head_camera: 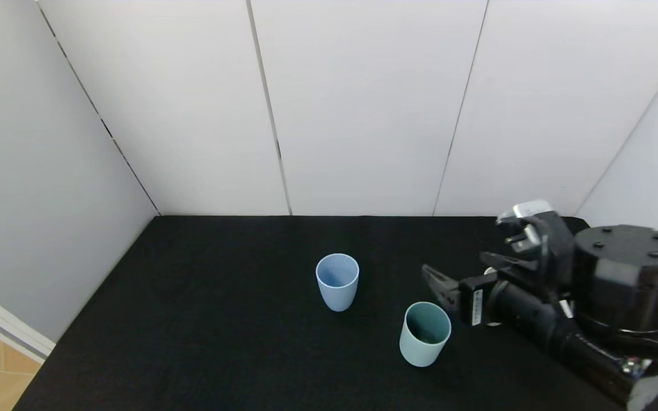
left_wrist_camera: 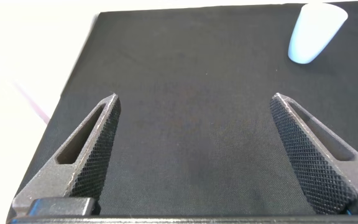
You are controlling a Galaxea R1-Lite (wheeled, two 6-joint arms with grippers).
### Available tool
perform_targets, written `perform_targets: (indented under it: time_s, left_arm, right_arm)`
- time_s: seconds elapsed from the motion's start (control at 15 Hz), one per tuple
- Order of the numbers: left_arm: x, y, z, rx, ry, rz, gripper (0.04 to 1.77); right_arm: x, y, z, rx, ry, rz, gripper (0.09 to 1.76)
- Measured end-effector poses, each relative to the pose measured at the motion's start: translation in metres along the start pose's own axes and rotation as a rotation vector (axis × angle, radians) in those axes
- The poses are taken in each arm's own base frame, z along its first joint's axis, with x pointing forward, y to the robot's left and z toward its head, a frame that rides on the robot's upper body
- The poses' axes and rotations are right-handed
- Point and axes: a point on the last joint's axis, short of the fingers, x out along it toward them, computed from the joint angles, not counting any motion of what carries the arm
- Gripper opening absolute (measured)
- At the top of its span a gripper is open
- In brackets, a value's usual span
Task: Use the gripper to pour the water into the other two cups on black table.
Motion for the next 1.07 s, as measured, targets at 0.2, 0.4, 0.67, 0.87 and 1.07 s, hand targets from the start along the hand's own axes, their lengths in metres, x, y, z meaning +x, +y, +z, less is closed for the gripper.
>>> perform_targets:
  time_s: [0.2,0.4,0.67,0.87,1.07]
  left_arm:
    - [0.0,0.0,0.0,0.0,0.0,0.0,1.72]
    - [0.0,0.0,0.0,0.0,0.0,0.0,1.72]
    - [0.0,0.0,0.0,0.0,0.0,0.0,1.72]
    - [0.0,0.0,0.0,0.0,0.0,0.0,1.72]
    - [0.0,0.0,0.0,0.0,0.0,0.0,1.72]
  right_arm:
    - [-0.046,-0.029,0.02,-0.039,-0.095,-0.056,1.69]
    - [-0.094,-0.067,0.016,-0.063,-0.083,-0.185,1.7]
    - [-0.156,-0.094,0.001,-0.039,-0.046,-0.339,1.7]
    - [-0.202,-0.099,-0.017,-0.017,-0.051,-0.429,1.7]
    - [-0.241,-0.095,-0.043,-0.001,-0.055,-0.48,1.7]
